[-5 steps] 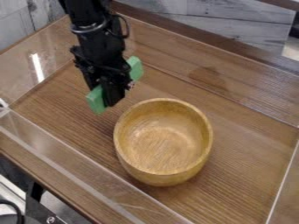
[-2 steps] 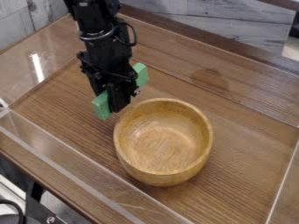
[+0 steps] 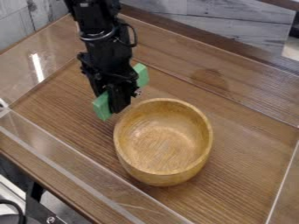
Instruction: Remove the green block from inside the brown bowl and put it on the table
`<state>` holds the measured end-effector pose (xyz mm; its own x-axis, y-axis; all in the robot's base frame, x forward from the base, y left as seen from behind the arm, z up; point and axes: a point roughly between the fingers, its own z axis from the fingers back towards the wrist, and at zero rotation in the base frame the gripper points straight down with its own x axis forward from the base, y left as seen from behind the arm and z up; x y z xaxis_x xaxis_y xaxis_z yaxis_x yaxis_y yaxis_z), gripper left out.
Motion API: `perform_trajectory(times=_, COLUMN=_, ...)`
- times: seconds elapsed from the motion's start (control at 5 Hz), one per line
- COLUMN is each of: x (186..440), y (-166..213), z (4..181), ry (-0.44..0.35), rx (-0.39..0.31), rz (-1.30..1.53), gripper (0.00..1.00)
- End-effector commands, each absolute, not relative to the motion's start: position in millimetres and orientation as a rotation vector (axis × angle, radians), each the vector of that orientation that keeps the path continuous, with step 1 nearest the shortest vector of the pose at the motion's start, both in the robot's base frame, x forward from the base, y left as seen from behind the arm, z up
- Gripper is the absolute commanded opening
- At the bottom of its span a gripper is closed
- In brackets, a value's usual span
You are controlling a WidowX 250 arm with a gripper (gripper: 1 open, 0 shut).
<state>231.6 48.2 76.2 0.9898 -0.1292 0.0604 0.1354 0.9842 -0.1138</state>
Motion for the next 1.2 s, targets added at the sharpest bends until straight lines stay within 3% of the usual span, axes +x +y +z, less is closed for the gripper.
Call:
perform_trajectory(times=0.0, x=237.2, y=46.7, z=83.6, ry=-0.078, rx=-0.113, rz=-0.142, gripper=0.00)
perform_trajectory(times=1.0, x=238.3, y=67.5, z=93.1, ry=-0.071, rx=-0.147, rz=-0.119, gripper=0.00)
